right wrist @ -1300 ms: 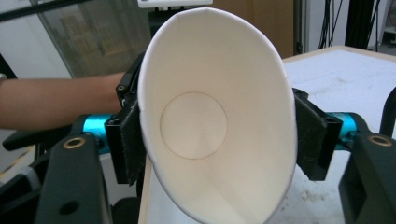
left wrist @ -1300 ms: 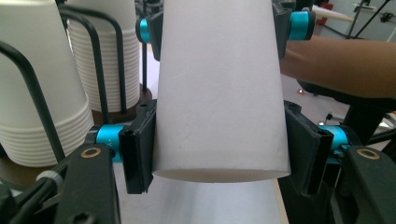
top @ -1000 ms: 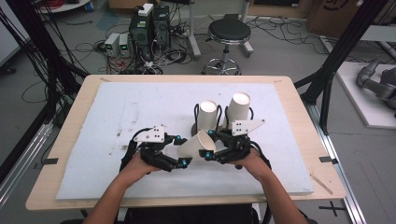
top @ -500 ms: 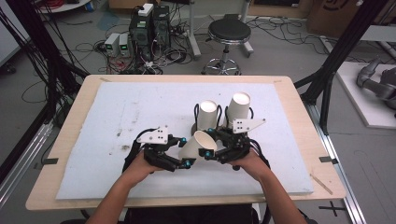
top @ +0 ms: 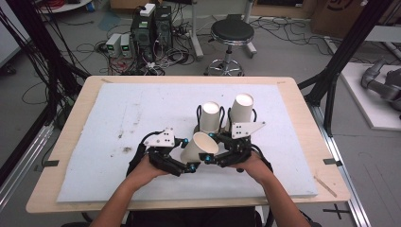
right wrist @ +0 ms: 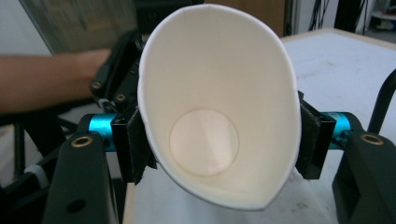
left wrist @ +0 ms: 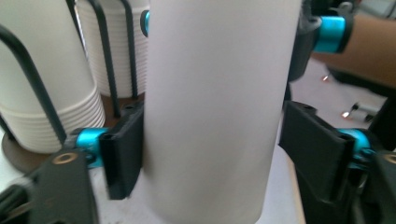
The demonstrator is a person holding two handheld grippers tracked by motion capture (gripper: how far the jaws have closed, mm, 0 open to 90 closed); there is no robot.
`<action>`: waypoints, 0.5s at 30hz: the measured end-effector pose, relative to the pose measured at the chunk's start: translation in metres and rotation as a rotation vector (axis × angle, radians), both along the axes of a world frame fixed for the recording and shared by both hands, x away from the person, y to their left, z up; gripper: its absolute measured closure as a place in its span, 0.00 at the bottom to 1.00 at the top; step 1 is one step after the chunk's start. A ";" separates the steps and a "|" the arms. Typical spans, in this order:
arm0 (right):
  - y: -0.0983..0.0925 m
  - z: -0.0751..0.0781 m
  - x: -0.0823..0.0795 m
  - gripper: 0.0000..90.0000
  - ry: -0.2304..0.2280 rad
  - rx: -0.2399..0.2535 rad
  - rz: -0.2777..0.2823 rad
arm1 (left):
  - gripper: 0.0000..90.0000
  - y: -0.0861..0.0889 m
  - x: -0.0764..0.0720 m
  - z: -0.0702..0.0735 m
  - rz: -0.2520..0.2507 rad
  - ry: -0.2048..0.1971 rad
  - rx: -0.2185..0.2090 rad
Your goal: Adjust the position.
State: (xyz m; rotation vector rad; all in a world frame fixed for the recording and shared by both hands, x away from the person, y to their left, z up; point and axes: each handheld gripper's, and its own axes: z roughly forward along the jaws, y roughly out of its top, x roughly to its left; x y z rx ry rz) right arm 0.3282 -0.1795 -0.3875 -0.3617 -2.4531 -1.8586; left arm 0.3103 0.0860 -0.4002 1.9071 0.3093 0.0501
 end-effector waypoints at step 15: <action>-0.001 0.004 0.000 0.31 0.048 0.091 0.009 | 0.39 0.003 0.002 -0.001 -0.032 0.007 -0.059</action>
